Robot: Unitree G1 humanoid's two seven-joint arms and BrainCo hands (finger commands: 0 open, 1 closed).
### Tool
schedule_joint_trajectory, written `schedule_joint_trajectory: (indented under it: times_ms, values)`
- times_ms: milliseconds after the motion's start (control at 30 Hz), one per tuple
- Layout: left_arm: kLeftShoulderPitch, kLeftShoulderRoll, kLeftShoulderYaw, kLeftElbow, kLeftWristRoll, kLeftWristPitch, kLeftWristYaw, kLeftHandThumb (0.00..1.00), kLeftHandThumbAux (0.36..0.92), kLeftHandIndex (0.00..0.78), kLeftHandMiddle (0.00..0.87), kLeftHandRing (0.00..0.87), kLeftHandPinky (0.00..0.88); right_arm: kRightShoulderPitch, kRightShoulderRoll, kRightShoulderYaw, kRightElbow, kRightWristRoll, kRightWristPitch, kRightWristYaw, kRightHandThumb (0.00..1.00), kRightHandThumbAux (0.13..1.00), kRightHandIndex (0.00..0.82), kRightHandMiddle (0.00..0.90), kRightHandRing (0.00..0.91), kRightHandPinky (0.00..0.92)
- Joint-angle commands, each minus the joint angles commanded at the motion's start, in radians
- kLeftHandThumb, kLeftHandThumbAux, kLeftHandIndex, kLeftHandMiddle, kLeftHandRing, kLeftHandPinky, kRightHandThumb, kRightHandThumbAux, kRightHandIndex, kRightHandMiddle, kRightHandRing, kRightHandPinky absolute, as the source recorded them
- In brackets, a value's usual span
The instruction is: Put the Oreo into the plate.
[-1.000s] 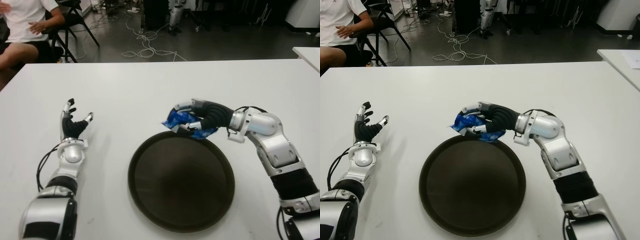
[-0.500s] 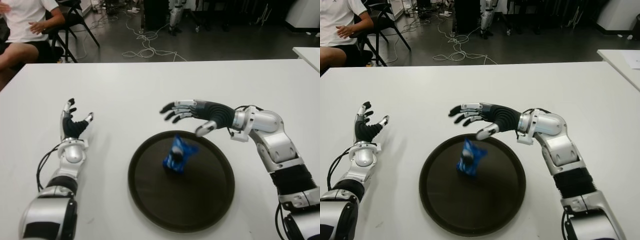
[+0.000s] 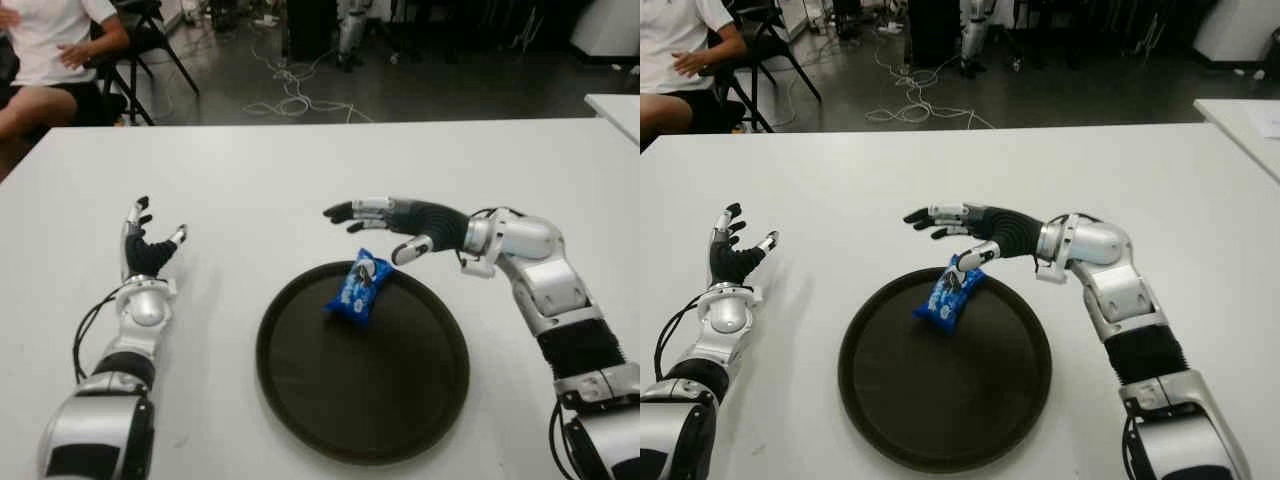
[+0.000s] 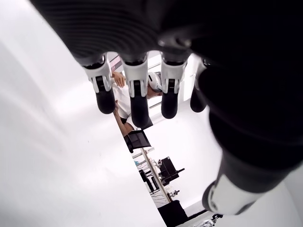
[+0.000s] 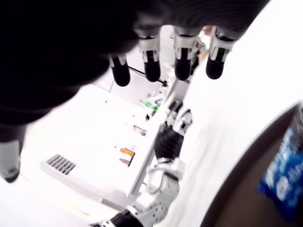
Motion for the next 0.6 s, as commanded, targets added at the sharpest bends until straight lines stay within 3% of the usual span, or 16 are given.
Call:
schedule_joint_trajectory:
  times_ms: [300, 600]
  values:
    - [-0.003, 0.001, 0.002, 0.008, -0.002, 0.003, -0.004, 0.014, 0.792, 0.084, 0.128, 0.121, 0.106, -0.005, 0.0, -0.009, -0.012, 0.025, 0.078, 0.02, 0.0, 0.419, 0.0, 0.0, 0.0, 0.0]
    - [-0.002, 0.002, -0.001, 0.01, 0.003, 0.003, 0.005, 0.018, 0.777, 0.095, 0.14, 0.128, 0.104, 0.0, 0.007, -0.001, -0.005, -0.015, 0.053, -0.033, 0.0, 0.411, 0.0, 0.0, 0.0, 0.0]
